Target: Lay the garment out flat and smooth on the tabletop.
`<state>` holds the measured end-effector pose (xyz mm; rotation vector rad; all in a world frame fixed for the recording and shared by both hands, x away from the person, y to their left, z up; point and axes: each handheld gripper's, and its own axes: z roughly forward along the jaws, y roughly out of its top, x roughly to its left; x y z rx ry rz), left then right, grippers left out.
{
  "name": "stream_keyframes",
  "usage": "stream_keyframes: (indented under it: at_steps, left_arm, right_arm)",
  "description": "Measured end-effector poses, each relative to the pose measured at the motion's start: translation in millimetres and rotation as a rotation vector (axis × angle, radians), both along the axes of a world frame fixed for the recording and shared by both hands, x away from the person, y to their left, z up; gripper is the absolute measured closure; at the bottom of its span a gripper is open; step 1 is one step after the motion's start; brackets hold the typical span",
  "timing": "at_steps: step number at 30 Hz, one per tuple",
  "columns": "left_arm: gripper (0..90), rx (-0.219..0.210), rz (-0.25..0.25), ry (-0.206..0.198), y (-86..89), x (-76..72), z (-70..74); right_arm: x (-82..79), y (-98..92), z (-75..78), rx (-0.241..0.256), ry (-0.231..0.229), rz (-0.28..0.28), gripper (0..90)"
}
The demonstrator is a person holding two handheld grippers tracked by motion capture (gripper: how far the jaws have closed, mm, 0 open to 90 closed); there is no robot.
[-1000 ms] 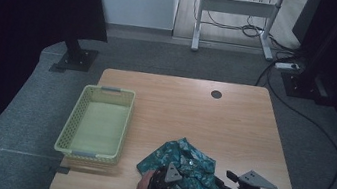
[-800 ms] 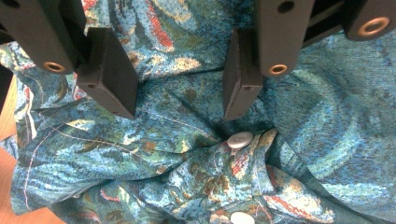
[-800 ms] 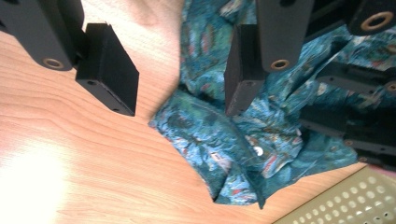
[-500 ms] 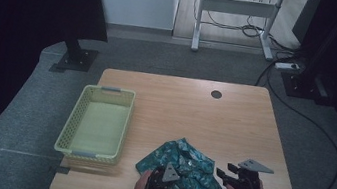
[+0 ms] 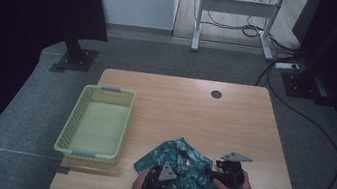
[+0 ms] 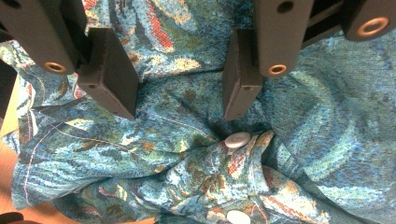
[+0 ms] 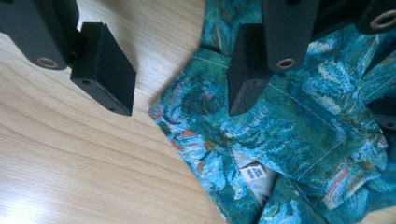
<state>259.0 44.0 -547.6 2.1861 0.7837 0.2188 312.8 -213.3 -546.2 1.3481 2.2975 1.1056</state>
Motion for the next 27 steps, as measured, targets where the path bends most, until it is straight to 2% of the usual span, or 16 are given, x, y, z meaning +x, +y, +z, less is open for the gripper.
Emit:
stream_keyframes:
  at_steps: [4, 7, 8, 9, 14, 21, 27]
  left_arm:
    - [46.3, -0.004, 0.0, 0.0, 0.4, 0.1, -0.3]
    - [46.2, -0.004, -0.002, -0.004, 0.5, -0.2, -0.5]
    - [46.1, -0.005, -0.002, -0.004, 0.6, -0.2, -0.6]
    - [46.1, -0.006, -0.001, -0.004, 0.7, -0.3, -0.7]
    - [45.9, -0.01, 0.001, -0.001, 1.0, -0.1, -0.7]
    - [45.2, 0.0, 0.012, 0.003, 0.7, -1.7, 0.4]
    - [44.0, 0.007, 0.013, 0.01, 2.6, -3.2, 1.3]
  right_arm:
    - [1.5, 6.4, -3.0, -0.023, 0.003, 0.009, 46.2]
    - [1.5, 7.2, -3.6, -0.012, -0.004, 0.02, 57.1]
    - [0.8, 8.8, -3.6, -0.023, -0.011, 0.035, 64.1]
    - [0.8, 8.8, -3.6, -0.023, -0.011, 0.035, 64.1]
    - [-1.4, 12.6, -0.9, -0.063, -0.027, 0.063, 81.3]
    - [-5.7, 16.2, 6.0, -0.1, -0.066, 0.065, 84.1]
    - [-7.9, 11.0, 24.4, -0.091, -0.112, 0.047, 84.4]
